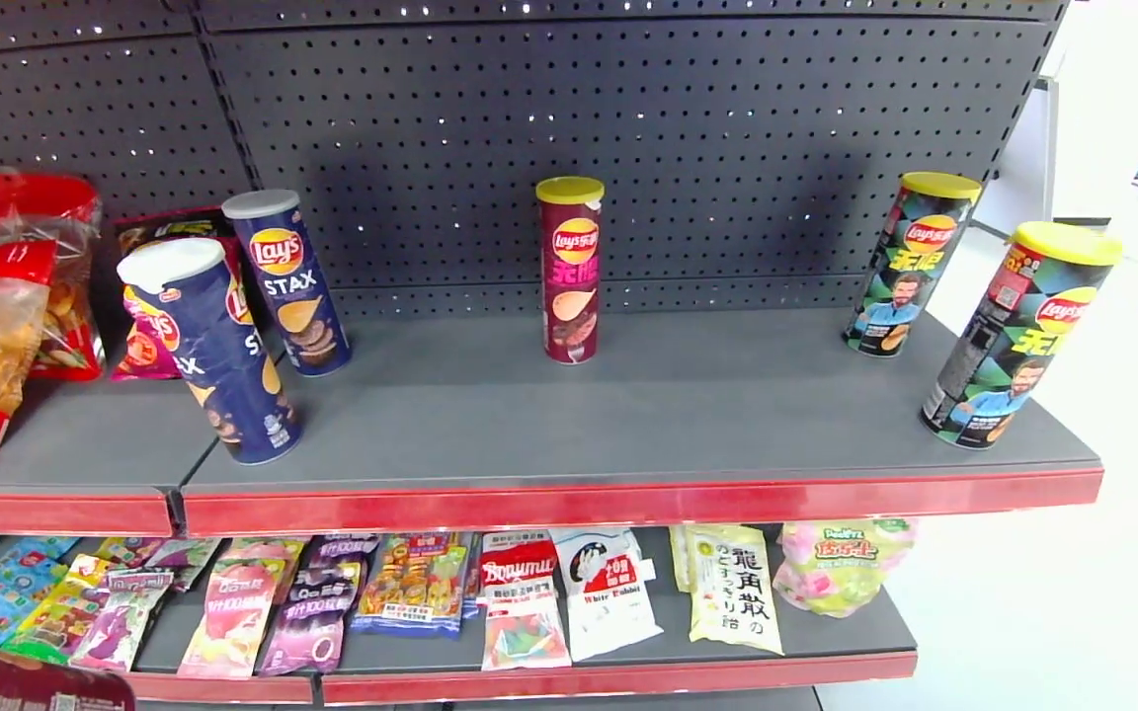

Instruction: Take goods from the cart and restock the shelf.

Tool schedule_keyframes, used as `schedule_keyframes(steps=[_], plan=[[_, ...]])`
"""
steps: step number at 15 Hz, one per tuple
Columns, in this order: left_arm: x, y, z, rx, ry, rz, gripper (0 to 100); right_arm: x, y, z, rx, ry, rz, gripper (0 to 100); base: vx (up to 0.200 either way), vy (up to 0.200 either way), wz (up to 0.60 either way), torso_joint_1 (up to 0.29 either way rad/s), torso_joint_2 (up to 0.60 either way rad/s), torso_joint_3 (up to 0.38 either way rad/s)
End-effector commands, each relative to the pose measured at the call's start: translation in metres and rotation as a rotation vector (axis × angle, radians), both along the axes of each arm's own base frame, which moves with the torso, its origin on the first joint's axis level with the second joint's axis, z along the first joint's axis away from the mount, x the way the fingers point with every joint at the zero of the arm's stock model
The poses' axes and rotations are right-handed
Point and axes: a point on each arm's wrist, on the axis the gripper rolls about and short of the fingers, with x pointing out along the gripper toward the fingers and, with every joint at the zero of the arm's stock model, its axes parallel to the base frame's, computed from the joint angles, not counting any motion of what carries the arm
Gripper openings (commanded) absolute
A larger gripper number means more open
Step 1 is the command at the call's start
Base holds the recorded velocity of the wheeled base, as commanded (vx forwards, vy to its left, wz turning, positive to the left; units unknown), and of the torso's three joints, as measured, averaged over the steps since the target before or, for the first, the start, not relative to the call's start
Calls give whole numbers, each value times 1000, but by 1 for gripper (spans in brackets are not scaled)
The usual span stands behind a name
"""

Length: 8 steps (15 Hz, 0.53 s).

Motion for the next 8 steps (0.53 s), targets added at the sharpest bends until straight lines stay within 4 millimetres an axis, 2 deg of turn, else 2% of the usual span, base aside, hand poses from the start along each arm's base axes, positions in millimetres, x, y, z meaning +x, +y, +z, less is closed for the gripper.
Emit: schedule_keyframes(steps=[1,7,8], plan=[[0,0,0,4,-1,0,0,0,0,0,0,1,0,100,0,0,0,163,-378,-227],[-5,0,-4,15,-24,1,0,0,0,0,-1,1,1,100,0,0,0,154,-363,-207],[-7,0,-5,18,-36,4,0,0,0,0,0,1,3,100,0,0,0,41,-71,-41]])
